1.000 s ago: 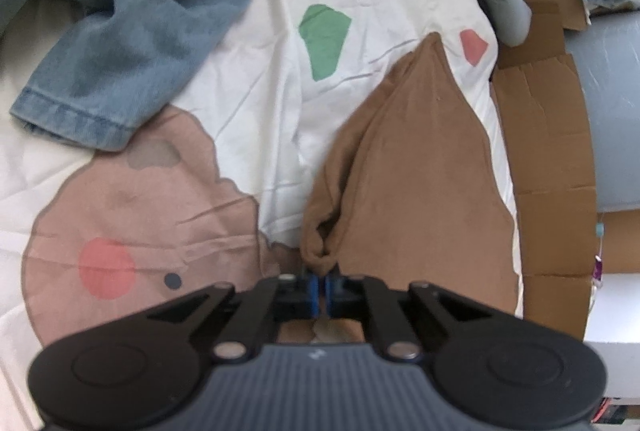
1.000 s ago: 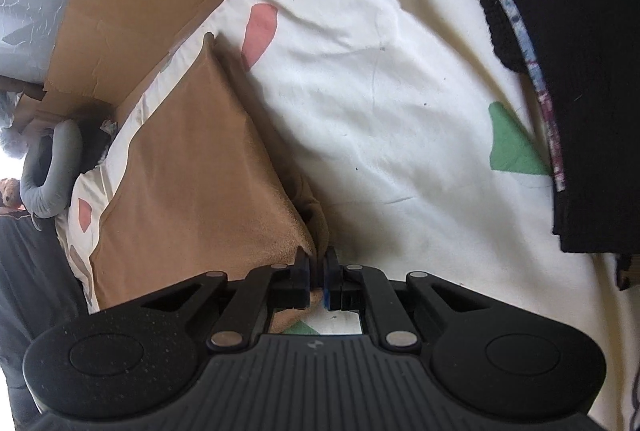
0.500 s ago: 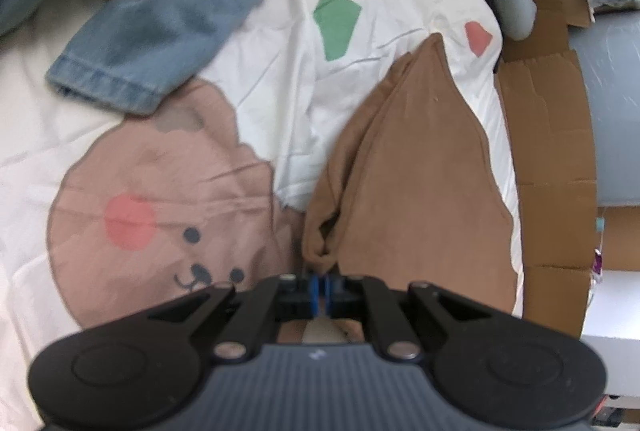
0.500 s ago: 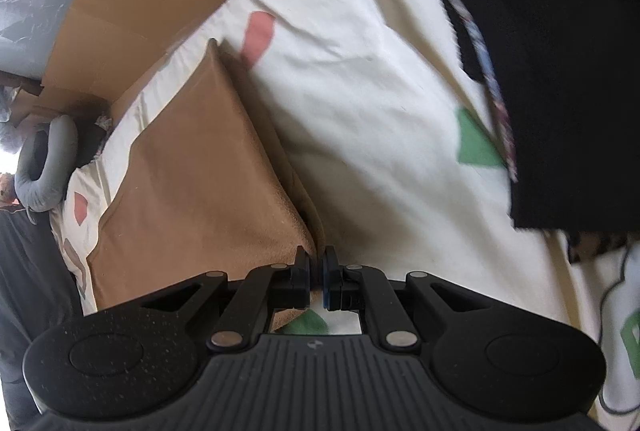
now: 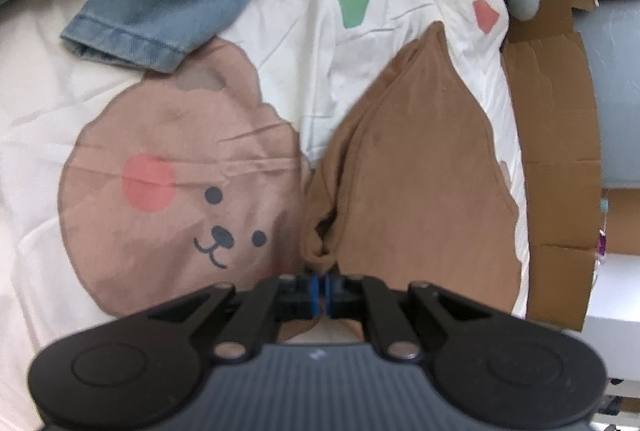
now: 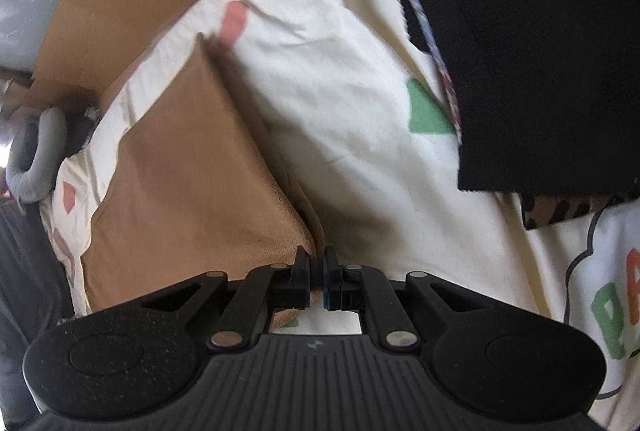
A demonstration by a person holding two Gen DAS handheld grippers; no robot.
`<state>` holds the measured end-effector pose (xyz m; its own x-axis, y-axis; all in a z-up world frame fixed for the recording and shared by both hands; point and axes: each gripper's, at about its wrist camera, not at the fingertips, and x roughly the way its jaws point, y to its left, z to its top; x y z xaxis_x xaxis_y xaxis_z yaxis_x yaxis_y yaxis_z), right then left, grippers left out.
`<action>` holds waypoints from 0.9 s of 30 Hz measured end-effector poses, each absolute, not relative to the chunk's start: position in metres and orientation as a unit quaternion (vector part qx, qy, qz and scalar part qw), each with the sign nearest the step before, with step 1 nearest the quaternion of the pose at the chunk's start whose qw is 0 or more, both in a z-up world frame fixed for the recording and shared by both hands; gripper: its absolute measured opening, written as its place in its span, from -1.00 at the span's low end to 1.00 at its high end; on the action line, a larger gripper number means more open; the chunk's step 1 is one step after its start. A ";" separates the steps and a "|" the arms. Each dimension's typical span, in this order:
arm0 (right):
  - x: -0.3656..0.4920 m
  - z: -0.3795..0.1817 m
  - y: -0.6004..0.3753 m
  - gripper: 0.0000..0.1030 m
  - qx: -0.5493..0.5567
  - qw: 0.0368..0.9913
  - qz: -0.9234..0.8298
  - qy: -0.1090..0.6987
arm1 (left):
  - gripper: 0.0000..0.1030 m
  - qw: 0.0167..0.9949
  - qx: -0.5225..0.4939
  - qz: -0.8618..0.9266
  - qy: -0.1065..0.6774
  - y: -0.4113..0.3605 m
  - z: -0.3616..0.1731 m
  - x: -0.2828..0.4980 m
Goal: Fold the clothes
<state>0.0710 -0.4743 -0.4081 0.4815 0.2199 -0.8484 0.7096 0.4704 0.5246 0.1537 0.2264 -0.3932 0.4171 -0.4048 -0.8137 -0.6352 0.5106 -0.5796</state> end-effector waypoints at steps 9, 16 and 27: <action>0.059 -0.411 -0.476 -0.37 0.457 0.719 -0.190 0.488 | -0.69 0.708 -0.428 0.055 0.559 0.222 -0.426 0.160; 0.079 -0.366 -0.481 -0.36 0.419 0.752 -0.184 0.474 | -0.28 0.718 -0.444 0.023 0.535 0.227 -0.426 0.152; 0.190 -0.346 -0.428 -0.22 0.387 0.788 -0.117 0.464 | -0.34 0.734 -0.438 -0.007 0.519 0.228 -0.433 0.148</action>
<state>0.1903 -0.4284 -0.3459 0.5415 0.1744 -0.8224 0.5439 0.6732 0.5010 0.1477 0.2282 -0.4334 0.4605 -0.4648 -0.7562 -0.4441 0.6171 -0.6496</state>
